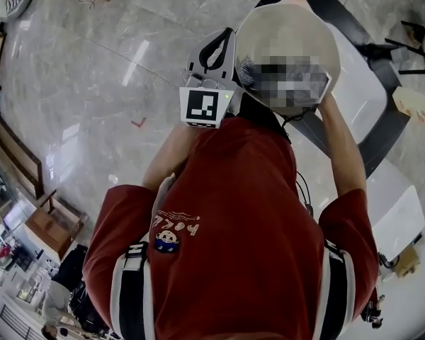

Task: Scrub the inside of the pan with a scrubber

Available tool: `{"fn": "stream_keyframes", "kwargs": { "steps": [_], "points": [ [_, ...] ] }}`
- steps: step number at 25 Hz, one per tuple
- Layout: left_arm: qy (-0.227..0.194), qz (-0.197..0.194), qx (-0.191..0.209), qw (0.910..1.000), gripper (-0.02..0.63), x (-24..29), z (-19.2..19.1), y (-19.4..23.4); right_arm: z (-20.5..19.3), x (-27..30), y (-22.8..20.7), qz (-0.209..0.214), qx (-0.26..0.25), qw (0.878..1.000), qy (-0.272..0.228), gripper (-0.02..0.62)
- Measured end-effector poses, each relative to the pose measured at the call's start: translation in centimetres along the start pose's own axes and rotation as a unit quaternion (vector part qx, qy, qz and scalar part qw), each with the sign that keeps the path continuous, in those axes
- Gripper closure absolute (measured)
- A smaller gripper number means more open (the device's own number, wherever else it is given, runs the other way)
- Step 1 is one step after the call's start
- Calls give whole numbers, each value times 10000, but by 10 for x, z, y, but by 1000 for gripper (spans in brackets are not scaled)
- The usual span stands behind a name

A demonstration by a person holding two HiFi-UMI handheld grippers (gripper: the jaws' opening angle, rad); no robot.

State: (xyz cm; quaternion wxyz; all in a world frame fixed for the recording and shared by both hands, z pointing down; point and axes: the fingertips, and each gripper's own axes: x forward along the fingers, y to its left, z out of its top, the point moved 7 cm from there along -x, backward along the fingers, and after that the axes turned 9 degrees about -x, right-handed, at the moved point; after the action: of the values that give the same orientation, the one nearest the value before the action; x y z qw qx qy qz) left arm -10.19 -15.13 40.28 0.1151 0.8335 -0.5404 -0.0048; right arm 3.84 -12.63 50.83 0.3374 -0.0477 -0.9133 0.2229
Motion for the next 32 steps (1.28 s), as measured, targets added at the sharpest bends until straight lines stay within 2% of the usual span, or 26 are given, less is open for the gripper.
{"fn": "stream_keyframes", "kwargs": {
  "steps": [5,14,19,24,30,32],
  "points": [
    [45,-134,-58,9999,600,5,-4,-5,-11,-3,9,329,47,9963,791,394],
    [107,-451,-129,9988,600,18,-9,-18,-23,-13,14,619,132,9755,2109,396],
    [136,-585,-148,9981,600,25,-12,-22,-35,-21,12,518,46,9513,3037,397],
    [132,-625,-174,9978,600,30,-12,-20,-44,-28,8,293,-159,9205,3892,397],
    [188,-623,-260,9975,600,33,-13,-18,-57,-38,-1,-73,-344,8848,4647,397],
    [184,-626,-262,9975,600,33,-13,-18,-63,-39,-2,-140,-346,8764,4802,397]
  ]
}}
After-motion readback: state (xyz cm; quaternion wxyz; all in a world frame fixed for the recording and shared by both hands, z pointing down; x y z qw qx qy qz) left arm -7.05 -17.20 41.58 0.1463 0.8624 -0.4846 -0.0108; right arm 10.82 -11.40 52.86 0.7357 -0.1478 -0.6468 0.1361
